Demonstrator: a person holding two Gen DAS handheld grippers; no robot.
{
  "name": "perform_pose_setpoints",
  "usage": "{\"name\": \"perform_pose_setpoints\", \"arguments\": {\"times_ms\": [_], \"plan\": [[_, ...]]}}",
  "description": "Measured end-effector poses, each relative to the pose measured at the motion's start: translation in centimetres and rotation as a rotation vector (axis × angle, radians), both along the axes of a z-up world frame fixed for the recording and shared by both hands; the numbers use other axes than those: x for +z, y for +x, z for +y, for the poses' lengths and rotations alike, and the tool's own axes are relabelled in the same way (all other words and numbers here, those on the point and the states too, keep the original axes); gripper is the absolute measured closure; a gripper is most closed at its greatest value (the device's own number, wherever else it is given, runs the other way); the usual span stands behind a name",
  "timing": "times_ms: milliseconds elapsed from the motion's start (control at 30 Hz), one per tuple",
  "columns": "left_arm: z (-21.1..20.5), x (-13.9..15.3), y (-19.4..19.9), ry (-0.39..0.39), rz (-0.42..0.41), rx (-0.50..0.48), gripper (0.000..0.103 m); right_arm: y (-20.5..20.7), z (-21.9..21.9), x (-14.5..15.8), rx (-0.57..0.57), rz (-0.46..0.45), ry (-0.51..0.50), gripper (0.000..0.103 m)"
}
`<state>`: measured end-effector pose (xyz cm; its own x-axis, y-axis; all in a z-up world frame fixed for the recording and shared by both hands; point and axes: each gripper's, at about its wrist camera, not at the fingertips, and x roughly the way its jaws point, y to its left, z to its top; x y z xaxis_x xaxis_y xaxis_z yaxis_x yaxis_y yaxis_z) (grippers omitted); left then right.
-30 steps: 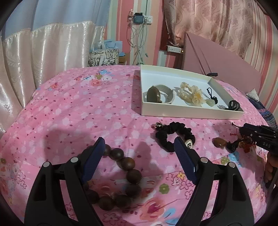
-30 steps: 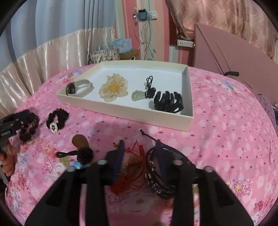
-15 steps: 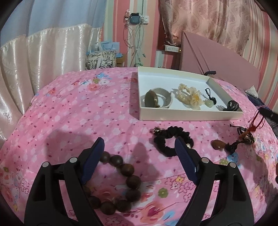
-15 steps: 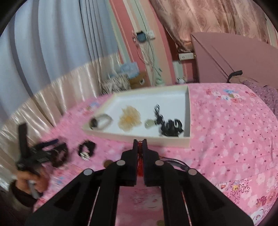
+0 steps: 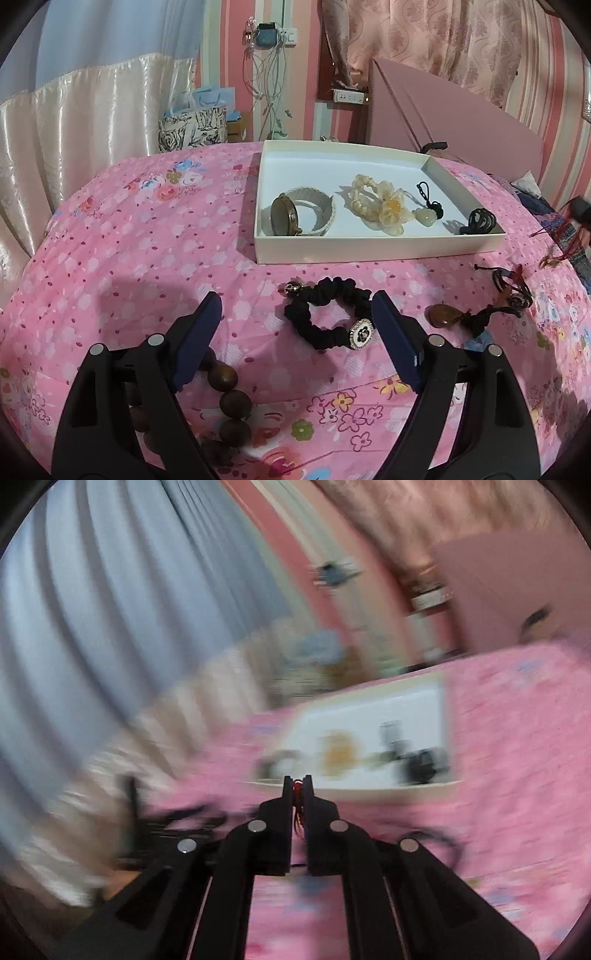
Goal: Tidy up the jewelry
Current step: 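Grasp the red-cord charm with the right tool while the left tool grasps the black scrunchie, then carry the charm and scrunchie into the white tray and open both tools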
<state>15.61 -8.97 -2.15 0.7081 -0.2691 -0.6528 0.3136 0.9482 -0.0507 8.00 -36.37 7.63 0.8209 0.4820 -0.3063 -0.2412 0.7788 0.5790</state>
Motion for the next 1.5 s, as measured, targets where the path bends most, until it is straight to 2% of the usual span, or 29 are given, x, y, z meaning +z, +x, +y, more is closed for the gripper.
{"name": "perform_pose_setpoints", "arguments": {"times_ms": [33, 67, 100, 133, 167, 200, 300, 367, 500, 600, 633, 733, 767, 800, 900, 967, 1033, 1300, 1500], "plan": [[0.0, 0.0, 0.0, 0.002, 0.000, 0.002, 0.020, -0.4, 0.5, 0.4, -0.125, 0.025, -0.149, 0.099], [0.1, -0.1, 0.1, 0.002, 0.002, 0.003, 0.020, -0.6, 1.5, 0.8, -0.245, 0.037, -0.350, 0.099], [0.2, -0.2, 0.2, 0.000, 0.007, 0.006, 0.020, -0.5, 1.3, 0.7, -0.248, 0.041, -0.351, 0.099], [0.3, -0.2, 0.2, -0.001, 0.009, 0.008, 0.020, -0.2, 0.2, 0.3, -0.205, 0.056, -0.237, 0.099], [0.3, -0.3, 0.3, 0.001, 0.011, 0.009, 0.020, -0.1, -0.1, 0.1, -0.220, 0.062, -0.233, 0.099], [0.2, -0.3, 0.4, 0.009, 0.013, 0.010, 0.020, -0.1, 0.2, 0.2, -0.245, 0.060, -0.300, 0.099], [-0.1, -0.8, 0.8, 0.013, 0.032, 0.007, 0.020, 0.0, -0.1, 0.0, -0.214, 0.059, -0.247, 0.099], [-0.5, -1.2, 1.3, 0.020, 0.056, 0.005, 0.020, 0.1, 0.2, -0.1, -0.227, 0.062, -0.288, 0.099], [-1.8, -2.5, 2.9, 0.064, 0.122, 0.009, 0.021, 0.1, 0.1, -0.2, -0.218, 0.064, -0.295, 0.099], [-2.3, -3.9, 4.1, 0.079, 0.177, 0.012, 0.027, -0.1, 0.0, -0.2, -0.215, 0.066, -0.298, 0.099], [-2.2, -3.9, 4.2, 0.069, 0.180, 0.015, 0.031, -0.1, 0.0, -0.2, -0.216, 0.067, -0.304, 0.099], [-2.2, -3.9, 3.9, 0.059, 0.165, -0.005, 0.065, -0.1, 0.0, -0.3, -0.215, 0.073, -0.305, 0.099], [-2.2, -3.9, 3.8, 0.064, 0.160, 0.000, 0.095, 0.0, 0.0, -0.3, -0.215, 0.074, -0.307, 0.099], [-2.0, -3.9, 3.8, 0.046, 0.160, 0.001, 0.097, 0.0, 0.0, -0.4, -0.217, 0.076, -0.307, 0.099], [-1.0, -3.6, 3.9, -0.025, 0.172, -0.009, 0.098, 0.0, -0.1, -0.5, -0.218, 0.076, -0.303, 0.099], [-0.9, -3.0, 3.6, -0.037, 0.158, -0.019, 0.098, 0.1, -0.1, -0.3, -0.219, 0.068, -0.309, 0.099], [-0.9, -1.8, 3.1, -0.049, 0.127, -0.025, 0.098, 0.1, -0.2, 0.2, -0.221, 0.057, -0.312, 0.099], [-1.7, 6.0, 3.1, -0.132, -0.044, -0.092, 0.098, 1.6, -0.8, 4.0, -0.226, -0.032, -0.292, 0.099], [-3.5, 8.2, 6.1, -0.176, -0.109, -0.090, 0.098, 4.9, -0.6, 6.3, -0.234, -0.085, -0.280, 0.099]]}}
